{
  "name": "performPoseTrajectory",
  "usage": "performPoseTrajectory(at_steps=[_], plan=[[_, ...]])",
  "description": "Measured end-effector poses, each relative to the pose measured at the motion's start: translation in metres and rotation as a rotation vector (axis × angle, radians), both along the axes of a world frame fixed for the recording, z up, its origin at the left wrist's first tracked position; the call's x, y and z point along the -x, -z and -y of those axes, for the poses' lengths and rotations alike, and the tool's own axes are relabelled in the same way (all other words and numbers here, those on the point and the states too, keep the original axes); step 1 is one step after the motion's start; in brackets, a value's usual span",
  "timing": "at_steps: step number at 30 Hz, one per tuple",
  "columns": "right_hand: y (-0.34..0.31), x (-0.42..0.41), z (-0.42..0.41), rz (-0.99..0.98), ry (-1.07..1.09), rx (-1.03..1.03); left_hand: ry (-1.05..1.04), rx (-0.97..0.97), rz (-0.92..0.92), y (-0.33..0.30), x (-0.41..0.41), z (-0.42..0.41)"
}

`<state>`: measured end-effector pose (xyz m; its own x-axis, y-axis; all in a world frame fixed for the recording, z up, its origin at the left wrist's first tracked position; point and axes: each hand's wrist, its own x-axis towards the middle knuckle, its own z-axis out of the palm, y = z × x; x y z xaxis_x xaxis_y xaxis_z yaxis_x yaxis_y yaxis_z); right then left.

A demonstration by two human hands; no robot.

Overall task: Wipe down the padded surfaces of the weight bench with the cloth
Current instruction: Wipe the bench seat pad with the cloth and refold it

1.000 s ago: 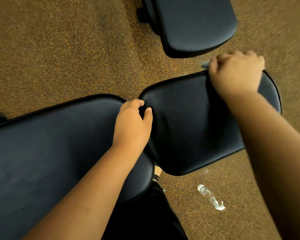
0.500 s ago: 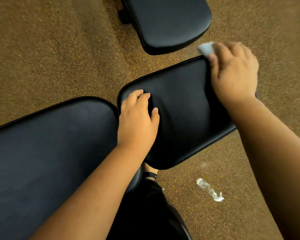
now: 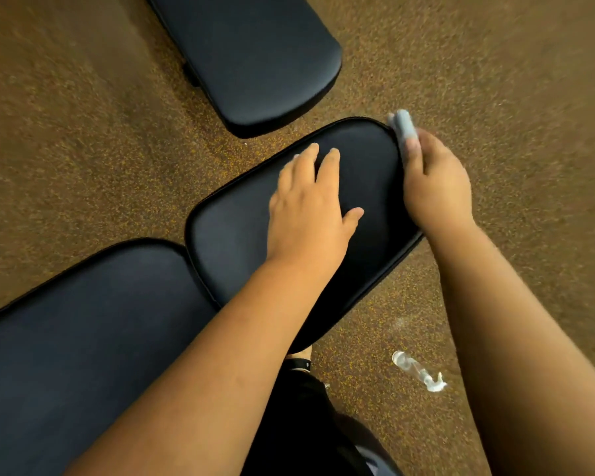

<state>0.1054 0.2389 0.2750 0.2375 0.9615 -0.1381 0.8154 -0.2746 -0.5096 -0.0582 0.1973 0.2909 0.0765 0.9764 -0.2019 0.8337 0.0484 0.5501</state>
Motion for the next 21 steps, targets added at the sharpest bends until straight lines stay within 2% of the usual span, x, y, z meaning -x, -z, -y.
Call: performPoseTrajectory(at_steps=[2, 4, 10, 13, 17, 21], plan=[[-0.004, -0.009, -0.02, -0.191, 0.014, 0.11, 0.03, 0.027, -0.034, -0.001, -0.014, -0.005], [-0.002, -0.018, -0.019, -0.35, 0.034, 0.114, 0.065, 0.055, -0.065, 0.0, -0.028, -0.004], [0.023, -0.019, 0.079, -0.487, 0.129, -0.175, 0.037, 0.054, -0.094, 0.007, -0.045, 0.006], [0.042, -0.001, 0.114, -0.584, 0.232, -0.198, 0.028, 0.051, -0.082, 0.007, -0.045, 0.004], [0.038, -0.011, 0.083, -0.598, 0.28, -0.215, 0.033, 0.069, -0.083, 0.006, -0.048, 0.004], [0.018, -0.034, 0.022, -0.5, 0.135, -0.076, 0.026, 0.064, -0.098, 0.006, -0.05, 0.004]])
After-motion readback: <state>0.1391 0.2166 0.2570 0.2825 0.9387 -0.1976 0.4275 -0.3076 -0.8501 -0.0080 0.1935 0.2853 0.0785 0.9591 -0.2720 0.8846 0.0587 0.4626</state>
